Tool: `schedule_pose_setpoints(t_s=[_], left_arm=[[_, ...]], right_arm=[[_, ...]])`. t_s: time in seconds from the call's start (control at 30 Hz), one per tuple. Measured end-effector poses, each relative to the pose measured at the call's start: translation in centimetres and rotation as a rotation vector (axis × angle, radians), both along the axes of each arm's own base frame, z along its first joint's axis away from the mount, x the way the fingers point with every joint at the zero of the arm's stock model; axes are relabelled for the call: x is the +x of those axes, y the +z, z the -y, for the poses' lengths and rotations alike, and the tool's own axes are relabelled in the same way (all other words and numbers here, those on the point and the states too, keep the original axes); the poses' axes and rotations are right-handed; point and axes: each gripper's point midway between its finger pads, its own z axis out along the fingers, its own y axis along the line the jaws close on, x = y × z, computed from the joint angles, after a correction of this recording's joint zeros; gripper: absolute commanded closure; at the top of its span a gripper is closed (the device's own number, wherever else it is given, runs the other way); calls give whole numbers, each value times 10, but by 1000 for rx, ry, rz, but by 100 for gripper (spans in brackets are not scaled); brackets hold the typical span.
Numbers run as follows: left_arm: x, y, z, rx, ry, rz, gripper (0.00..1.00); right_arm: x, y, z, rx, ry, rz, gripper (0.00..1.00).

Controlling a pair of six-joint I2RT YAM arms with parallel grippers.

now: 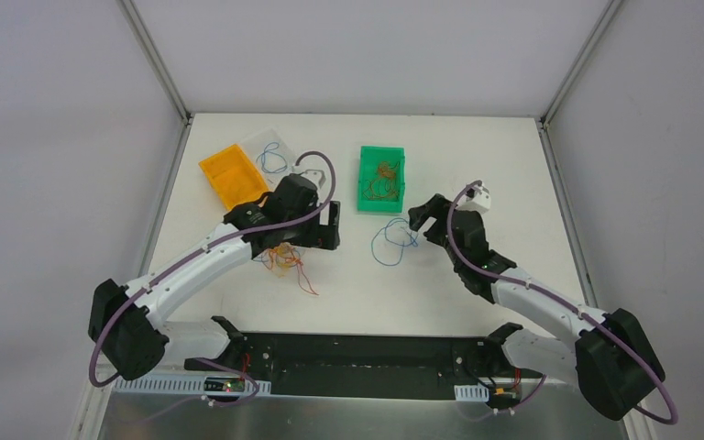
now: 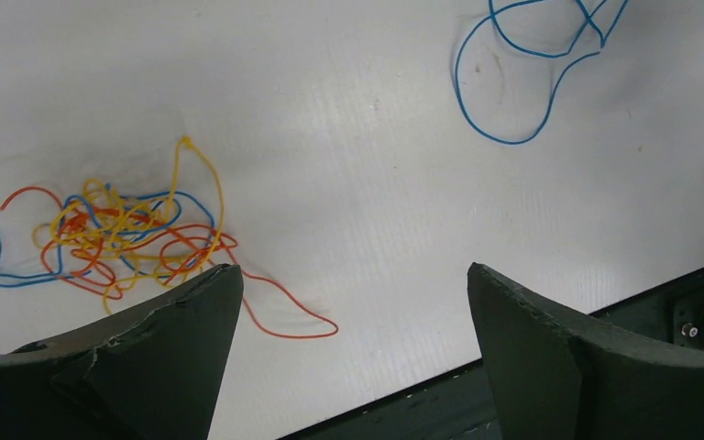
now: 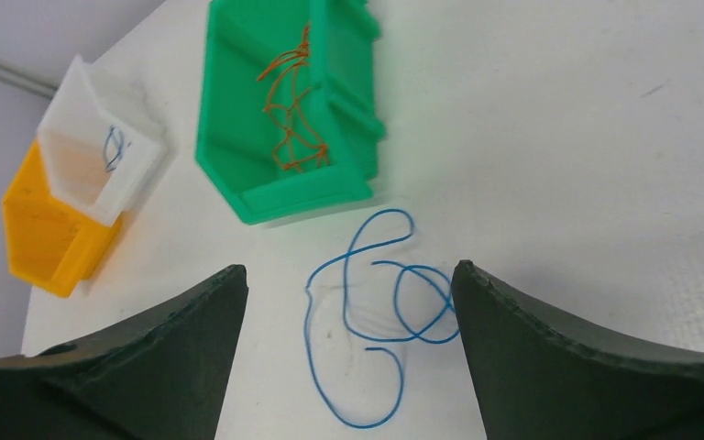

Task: Untangle the cables

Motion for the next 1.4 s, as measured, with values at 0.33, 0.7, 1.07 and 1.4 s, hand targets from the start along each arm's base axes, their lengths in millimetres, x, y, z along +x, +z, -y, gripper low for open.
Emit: schedule_pose_setpoints(t_s=[0.33, 0.7, 1.07, 1.4], left_arm=[[24, -31, 70, -5, -88, 13, 1], [64, -98, 135, -89, -121, -20, 1], [79, -109, 204, -146, -203, -36, 1], [70, -110, 215, -149, -209, -49, 1]], right_arm=[[9, -13, 47, 21, -201, -67, 19], [5, -2, 61, 59, -249, -23, 20], [4, 2, 68, 80, -271, -9, 21], [4, 2, 70, 84, -277, -11, 21]])
